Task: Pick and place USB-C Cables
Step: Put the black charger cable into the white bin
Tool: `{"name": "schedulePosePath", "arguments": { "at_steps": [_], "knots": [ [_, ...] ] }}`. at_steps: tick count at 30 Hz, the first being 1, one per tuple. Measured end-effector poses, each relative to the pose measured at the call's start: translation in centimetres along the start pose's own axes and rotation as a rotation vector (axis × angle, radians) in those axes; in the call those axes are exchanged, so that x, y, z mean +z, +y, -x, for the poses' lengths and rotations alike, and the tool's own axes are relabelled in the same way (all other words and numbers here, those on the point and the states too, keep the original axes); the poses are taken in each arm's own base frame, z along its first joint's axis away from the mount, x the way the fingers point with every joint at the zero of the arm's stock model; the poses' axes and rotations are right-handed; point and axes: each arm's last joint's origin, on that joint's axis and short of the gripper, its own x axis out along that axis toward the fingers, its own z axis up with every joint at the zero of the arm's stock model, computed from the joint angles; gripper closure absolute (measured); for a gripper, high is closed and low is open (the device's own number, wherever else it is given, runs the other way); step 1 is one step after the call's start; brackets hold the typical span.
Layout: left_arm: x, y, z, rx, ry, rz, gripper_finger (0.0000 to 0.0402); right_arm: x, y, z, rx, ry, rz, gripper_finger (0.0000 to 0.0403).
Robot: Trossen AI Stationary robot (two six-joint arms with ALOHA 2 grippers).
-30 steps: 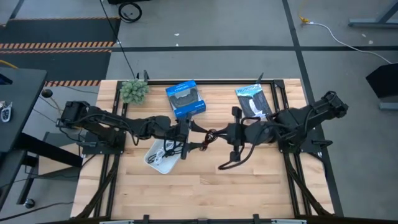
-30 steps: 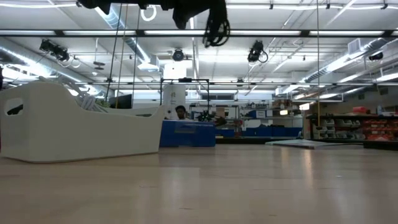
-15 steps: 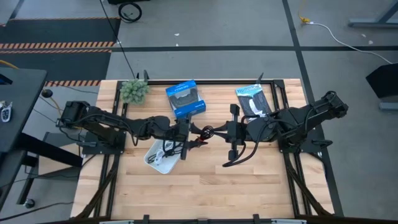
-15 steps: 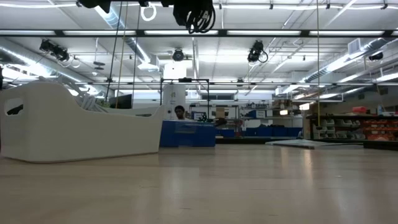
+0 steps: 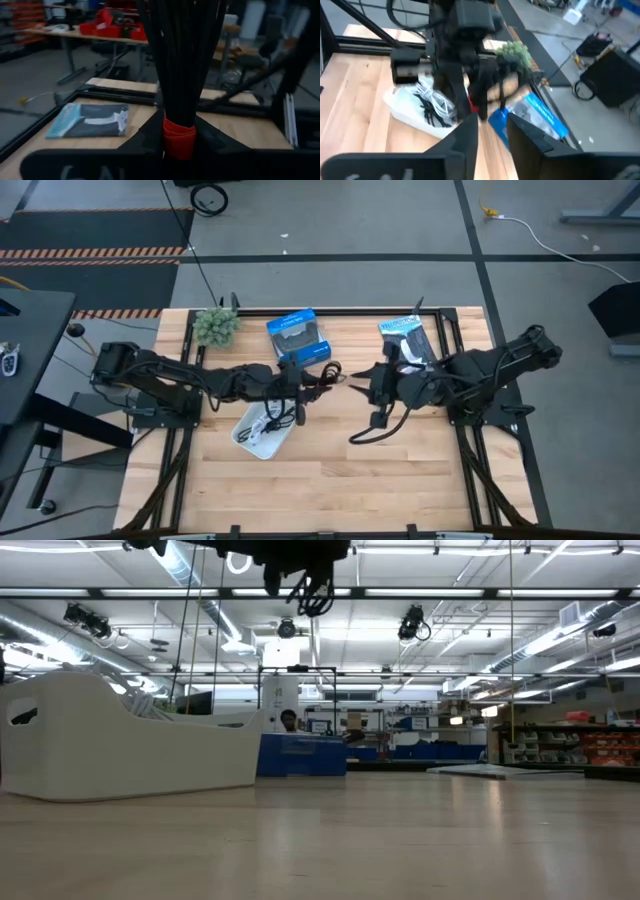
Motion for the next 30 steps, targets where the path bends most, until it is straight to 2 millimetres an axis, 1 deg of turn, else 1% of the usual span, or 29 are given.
{"name": "schedulePosePath", "arguments": {
  "at_steps": [2,4,7,11,15,20,23,25,30],
  "knots": [
    [0.5,0.2,0.6,0.032,0.007,0.042,0.0338,-0.3,-0.6,0.7,-0.006,0.022,-0.027,0.0282],
    [0.8,0.3,1.5,0.053,0.054,0.073,0.0329,-0.6,-1.1,1.5,-0.011,0.034,-0.042,0.0272],
    [1.0,0.6,2.4,0.080,0.108,0.121,0.0322,-0.9,-1.6,2.6,-0.032,0.027,-0.042,0.0262],
    [0.6,0.5,3.8,0.104,0.223,0.207,0.0329,-0.8,-2.4,4.5,-0.025,-0.021,-0.061,0.0258],
    [-0.7,0.2,4.6,0.136,0.359,0.283,0.0334,-1.0,-2.5,5.6,0.005,-0.037,-0.049,0.0258],
    [-2.6,-0.4,5.7,0.203,0.544,0.402,0.0328,-1.4,-1.4,5.7,-0.004,-0.038,-0.038,0.0259],
    [-3.5,-0.9,6.5,0.249,0.644,0.465,0.0329,-2.6,-0.6,5.3,-0.044,-0.022,0.009,0.0259],
    [-3.8,-1.2,6.9,0.270,0.675,0.510,0.0332,-3.6,-0.4,5.1,-0.098,-0.012,0.047,0.0259],
    [-4.3,-1.8,7.6,0.294,0.752,0.626,0.0331,-6.0,-0.7,5.1,-0.191,-0.011,0.067,0.0259]
  ]
}}
